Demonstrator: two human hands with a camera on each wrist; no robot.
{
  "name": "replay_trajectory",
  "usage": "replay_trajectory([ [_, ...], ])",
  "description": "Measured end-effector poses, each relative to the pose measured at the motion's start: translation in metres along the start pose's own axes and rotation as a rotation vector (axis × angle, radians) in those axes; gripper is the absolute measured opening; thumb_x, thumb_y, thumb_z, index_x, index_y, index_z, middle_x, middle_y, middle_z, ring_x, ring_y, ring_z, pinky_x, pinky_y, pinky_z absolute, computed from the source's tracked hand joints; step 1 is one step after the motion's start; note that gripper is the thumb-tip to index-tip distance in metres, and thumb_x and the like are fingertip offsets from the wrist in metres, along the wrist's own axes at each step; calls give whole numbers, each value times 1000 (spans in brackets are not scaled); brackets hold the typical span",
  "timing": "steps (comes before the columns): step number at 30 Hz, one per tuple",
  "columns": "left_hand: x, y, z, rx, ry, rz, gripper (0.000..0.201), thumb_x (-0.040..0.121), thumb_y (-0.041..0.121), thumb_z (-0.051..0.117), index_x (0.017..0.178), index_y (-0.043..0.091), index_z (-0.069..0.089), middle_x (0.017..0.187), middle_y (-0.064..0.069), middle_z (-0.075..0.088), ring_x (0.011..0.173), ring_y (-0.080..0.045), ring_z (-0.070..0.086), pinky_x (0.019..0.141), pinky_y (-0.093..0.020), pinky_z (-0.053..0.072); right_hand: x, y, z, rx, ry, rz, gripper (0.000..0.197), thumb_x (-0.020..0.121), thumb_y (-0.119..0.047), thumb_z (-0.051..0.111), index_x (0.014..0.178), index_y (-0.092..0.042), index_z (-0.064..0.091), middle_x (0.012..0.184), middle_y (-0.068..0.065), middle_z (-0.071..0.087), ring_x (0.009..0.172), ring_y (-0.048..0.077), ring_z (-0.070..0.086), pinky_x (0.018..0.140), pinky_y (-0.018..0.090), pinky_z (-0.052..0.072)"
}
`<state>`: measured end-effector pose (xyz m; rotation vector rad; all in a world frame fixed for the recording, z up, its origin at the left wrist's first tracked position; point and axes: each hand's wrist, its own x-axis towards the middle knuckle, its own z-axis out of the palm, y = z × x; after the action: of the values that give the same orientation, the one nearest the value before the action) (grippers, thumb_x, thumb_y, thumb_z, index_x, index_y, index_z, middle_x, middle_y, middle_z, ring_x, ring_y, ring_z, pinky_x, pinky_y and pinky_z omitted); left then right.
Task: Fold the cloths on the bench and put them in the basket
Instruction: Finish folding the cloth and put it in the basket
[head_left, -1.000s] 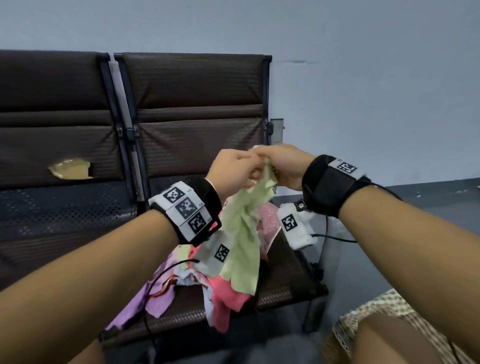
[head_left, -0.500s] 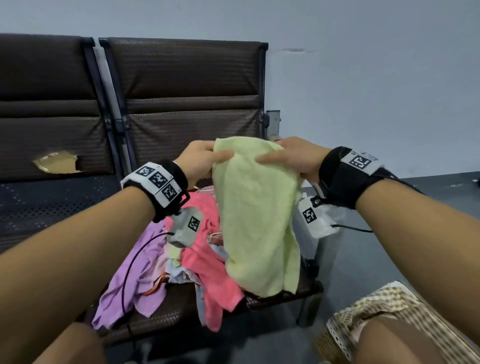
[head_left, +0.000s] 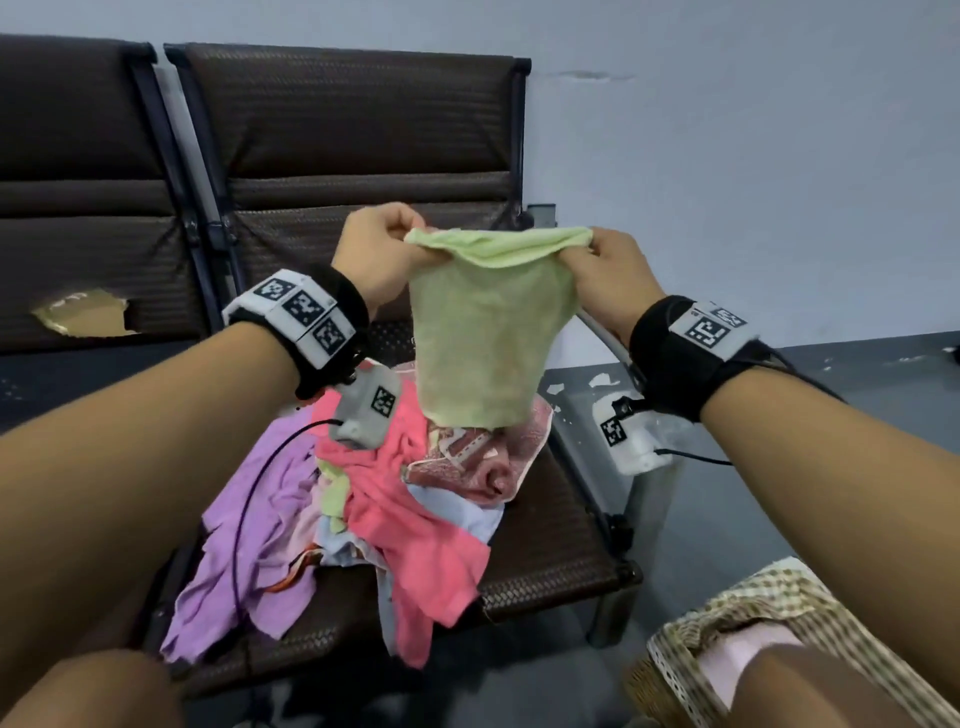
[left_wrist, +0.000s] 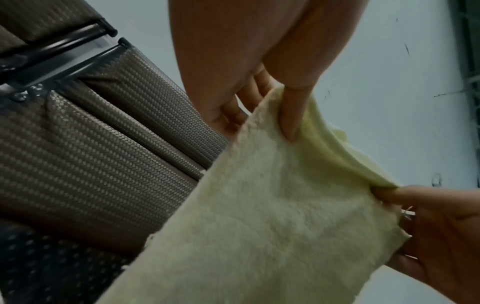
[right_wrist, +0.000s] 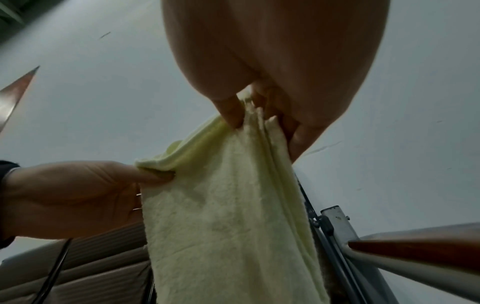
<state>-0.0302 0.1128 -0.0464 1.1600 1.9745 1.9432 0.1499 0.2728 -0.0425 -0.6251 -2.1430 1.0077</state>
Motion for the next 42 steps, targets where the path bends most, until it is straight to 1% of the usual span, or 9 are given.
replay_trajectory([
  [6, -93, -70, -12, 366, -524, -192, 15, 77, 11, 83, 83, 13, 69, 74, 6, 64, 69, -5, 54, 68, -26, 45, -71, 63, 27, -212, -507, 189, 24, 90, -17, 57, 69, -8, 61, 65, -2, 58, 61, 13, 53, 60, 28, 41],
  [12, -149, -110, -10, 522, -1036, -501, 10, 89, 19, 72, 85, 11, 67, 77, 3, 65, 69, -8, 57, 68, -26, 48, -130, 112, 57, -152, -974, 589, 14, 85, 5, 50, 89, 1, 62, 78, 17, 53, 74, 27, 56, 70, 36, 57],
  [17, -138, -120, 1, 352, -832, -780, 24, 90, 6, 61, 112, -3, 66, 109, -18, 69, 98, -35, 65, 83, -48, 54, -120, 125, 68, 31, -816, 783, 17, 89, 1, 45, 87, -5, 61, 61, 4, 63, 53, 17, 62, 50, 23, 52],
  [21, -117, -143, 9, 351, -519, -639, 9, 89, 10, 61, 86, 11, 69, 87, -6, 67, 85, -27, 61, 66, -29, 49, -99, 146, 85, 163, -501, 726, 23, 92, -9, 57, 111, -3, 68, 102, 9, 76, 92, 22, 73, 77, 36, 61],
  [25, -94, -174, 14, 426, -228, -427, 21, 91, 22, 69, 105, 8, 73, 106, -11, 74, 97, -25, 68, 92, -40, 54, -79, 166, 102, 30, -308, 515, 20, 93, -17, 60, 101, -5, 73, 105, 17, 74, 104, 33, 70, 94, 49, 56],
  [32, -67, -196, 25, 360, 77, -431, 41, 90, 33, 67, 128, 21, 62, 104, -1, 70, 99, -21, 67, 94, -33, 52, -49, 171, 135, -20, -111, 431, 36, 95, -33, 54, 126, -19, 66, 116, 2, 71, 110, 26, 66, 99, 42, 52],
  [37, -87, -190, 16, 496, -18, -223, 27, 83, 14, 69, 110, 16, 64, 101, -1, 67, 89, -17, 61, 85, -33, 50, -62, 168, 128, -422, -284, 152, 50, 88, -29, 61, 136, -16, 53, 135, 9, 57, 126, 27, 52, 107, 40, 43],
  [39, -101, -183, 9, 492, -236, -187, 11, 84, 13, 71, 91, 21, 68, 91, 1, 70, 81, -13, 62, 82, -36, 52, -73, 161, 123, -393, -372, 42, 25, 89, -28, 62, 110, -19, 69, 114, 0, 69, 107, 19, 63, 98, 39, 49],
  [42, -124, -181, 2, 626, -650, -246, 41, 76, 28, 81, 115, 27, 67, 120, 4, 65, 108, -14, 61, 102, -36, 47, -95, 155, 119, -400, -672, 18, 27, 90, -42, 66, 106, -22, 75, 105, -6, 75, 98, 15, 68, 94, 36, 52],
])
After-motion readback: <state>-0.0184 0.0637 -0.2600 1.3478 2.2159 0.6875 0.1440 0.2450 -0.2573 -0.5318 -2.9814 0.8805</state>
